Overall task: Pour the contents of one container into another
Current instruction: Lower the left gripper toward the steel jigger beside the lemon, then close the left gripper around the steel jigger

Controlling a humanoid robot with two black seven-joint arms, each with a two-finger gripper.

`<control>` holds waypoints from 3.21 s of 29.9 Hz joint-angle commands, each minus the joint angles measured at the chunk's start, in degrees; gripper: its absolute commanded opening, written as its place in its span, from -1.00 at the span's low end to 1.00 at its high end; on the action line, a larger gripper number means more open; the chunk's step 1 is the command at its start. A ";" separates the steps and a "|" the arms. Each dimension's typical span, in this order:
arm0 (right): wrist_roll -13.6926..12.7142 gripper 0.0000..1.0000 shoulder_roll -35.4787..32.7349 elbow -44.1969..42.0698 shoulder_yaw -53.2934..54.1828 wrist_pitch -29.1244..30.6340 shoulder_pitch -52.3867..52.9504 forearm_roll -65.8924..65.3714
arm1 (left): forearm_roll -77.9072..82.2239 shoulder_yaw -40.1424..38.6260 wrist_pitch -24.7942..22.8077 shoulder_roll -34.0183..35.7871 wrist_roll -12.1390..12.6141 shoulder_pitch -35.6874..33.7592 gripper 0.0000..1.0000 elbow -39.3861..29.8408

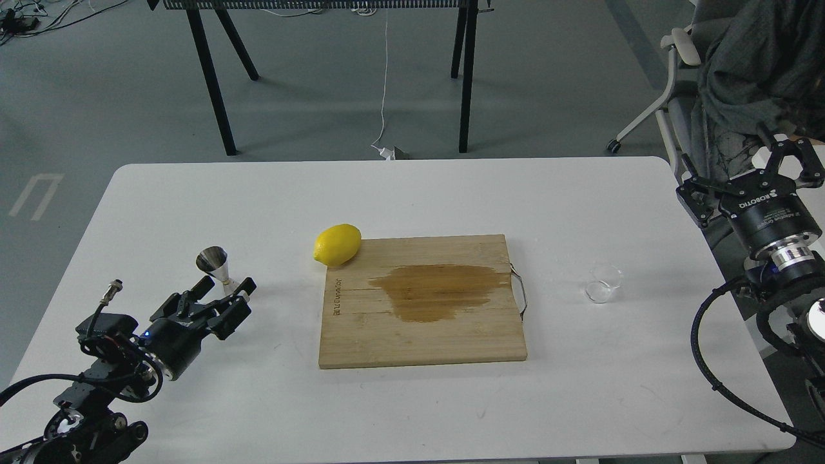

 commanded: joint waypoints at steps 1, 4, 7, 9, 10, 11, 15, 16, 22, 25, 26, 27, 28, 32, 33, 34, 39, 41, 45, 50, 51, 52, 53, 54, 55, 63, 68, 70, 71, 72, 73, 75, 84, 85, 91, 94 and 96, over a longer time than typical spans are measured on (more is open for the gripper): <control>0.02 0.99 0.00 -0.01 0.00 0.00 0.00 0.00 | -0.07 1.18 0.00 -0.80 0.00 -1.42 1.00 1.18; 0.02 0.99 0.00 -0.01 0.00 0.00 -0.26 0.00 | -0.07 1.88 0.00 -1.33 0.00 -2.21 1.00 2.76; -0.06 0.99 0.00 -0.10 0.00 0.00 -0.35 0.00 | -0.07 1.88 0.00 -2.03 0.00 -2.48 1.00 3.64; 0.02 0.99 0.00 -0.01 0.00 0.00 -0.35 0.00 | -0.07 1.88 0.00 -2.29 0.00 -3.00 1.00 4.34; 0.02 0.99 0.00 -0.01 0.00 0.00 -0.35 0.00 | -0.07 1.97 0.00 -2.38 0.00 -3.27 1.00 4.78; -0.06 0.99 0.00 -0.01 0.00 0.00 -0.35 0.00 | -0.07 2.15 0.00 -2.56 0.00 -3.53 1.00 4.96; 0.02 0.99 0.00 -0.01 0.00 0.00 -0.35 0.00 | -0.24 2.85 0.00 -2.82 0.00 -4.59 1.00 6.80; 0.02 0.99 0.00 -0.01 0.00 0.00 -0.44 0.00 | -0.24 2.94 0.00 -2.82 0.00 -4.76 1.00 7.33; 0.02 0.99 0.00 0.08 0.00 0.00 -0.61 0.00 | -0.33 2.94 0.00 -3.61 0.00 -5.99 1.00 8.39; 0.02 0.99 0.00 0.08 0.00 0.00 -0.61 0.00 | -0.33 2.94 0.00 -4.58 0.00 -6.69 1.00 9.79; 0.02 0.99 0.00 0.08 0.00 0.00 -0.61 0.00 | -0.33 3.03 0.00 -4.93 0.00 -6.96 1.00 10.14; 0.02 0.99 -0.09 0.08 0.00 0.00 -0.61 0.00 | -0.25 2.94 0.00 -5.28 0.00 -7.05 1.00 10.58; 0.02 0.99 -0.09 0.08 0.00 0.00 -0.61 0.00 | -0.24 3.03 0.00 -5.46 0.00 -7.22 1.00 10.76; 0.02 0.99 -0.09 0.08 0.00 0.00 -0.70 0.00 | -0.24 3.03 0.00 -5.72 0.00 -7.40 0.99 11.02; 0.02 0.99 -0.09 0.08 0.00 0.00 -0.62 0.00 | -0.24 3.03 0.00 -5.90 0.00 -7.49 0.98 11.02; 0.02 0.99 -0.09 0.08 0.00 0.00 -0.61 0.00 | -0.24 3.03 0.00 -6.25 0.00 -7.84 0.98 11.29; 0.02 0.99 -0.09 0.08 0.08 0.00 -0.70 0.00 | -0.16 3.03 0.00 -7.22 0.00 -8.45 0.95 13.40; 0.02 0.99 -0.17 0.08 0.08 0.00 -0.70 0.00 | -0.16 3.03 0.00 -7.31 0.00 -8.63 0.92 13.49; 0.02 0.99 -0.17 0.08 0.08 0.00 -0.79 0.00 | -0.16 3.03 0.00 -7.31 0.00 -8.72 0.82 13.49; 0.02 0.99 -0.17 0.08 0.00 0.00 -0.79 0.00 | -0.24 3.81 0.00 -7.48 0.00 -9.07 0.62 14.45; 0.02 0.99 -0.17 0.08 0.08 0.00 -0.79 0.00 | -0.33 4.51 0.00 -7.74 0.00 -9.16 0.57 14.80; 0.02 0.99 -0.17 0.08 0.08 0.00 -0.79 0.00 | -0.51 5.22 -0.05 -8.01 0.00 -9.51 0.54 15.15; 0.02 0.99 -0.17 0.08 0.00 0.00 -0.79 0.00 | -0.59 5.57 -0.05 -8.27 0.00 -9.77 0.53 15.50; 0.02 0.99 -0.17 0.08 0.08 0.00 -0.79 0.00 | -0.68 5.75 -0.05 -8.45 0.00 -9.86 0.49 15.86; 0.02 0.99 -0.17 0.08 0.08 0.00 -0.88 0.00 | -0.60 5.84 -0.05 -8.62 0.00 -9.86 0.44 16.12; 0.02 0.99 -0.17 0.08 0.17 0.00 -1.14 0.00 | -0.51 5.93 -0.05 -8.80 0.00 -10.48 0.12 16.39; 0.02 0.99 -0.17 0.08 0.17 0.00 -1.23 0.00 | -0.42 5.93 -0.05 -8.71 0.00 -10.65 0.00 16.39; 0.02 0.99 -0.09 0.08 0.17 0.00 -1.23 0.00 | -0.33 5.93 -0.05 -8.71 0.00 -10.65 -0.05 16.39; 0.02 0.99 -0.09 0.08 0.17 0.00 -1.23 0.00 | -0.33 5.93 -0.05 -8.71 0.00 -10.65 -0.08 16.39; 0.02 0.99 -0.17 0.08 0.17 0.00 -1.23 0.00 | -0.33 5.93 -0.05 -8.71 0.00 -10.65 -0.12 16.39; 0.02 0.99 -0.09 0.08 0.17 0.00 -1.23 0.00 | -0.25 5.93 -0.05 -8.71 0.00 -10.65 -0.14 16.39; 0.02 0.99 -0.09 0.08 0.17 0.00 -1.23 0.00 | -0.24 5.93 -0.05 -8.71 0.00 -10.65 -0.20 16.39; 0.02 0.99 -0.09 0.08 0.17 0.00 -1.23 0.00 | -0.24 5.93 -0.14 -8.36 0.00 -10.65 -0.40 16.39; 0.02 0.99 -0.09 0.08 0.17 0.00 -1.14 0.00 | -0.24 5.93 -0.14 -8.36 0.00 -10.65 -0.42 16.39; 0.02 0.99 -0.09 0.08 0.17 0.00 -1.23 0.00 | -0.24 5.93 -0.14 -8.27 0.00 -10.65 -0.52 16.39; 0.02 0.99 -0.09 0.08 0.17 0.00 -1.23 0.00 | -0.24 5.93 -0.14 -8.27 0.00 -10.74 -0.54 16.39; 0.02 0.99 -0.09 0.08 0.17 0.00 -1.23 0.00 | -0.33 5.93 -0.14 -8.27 0.00 -10.92 -0.54 16.39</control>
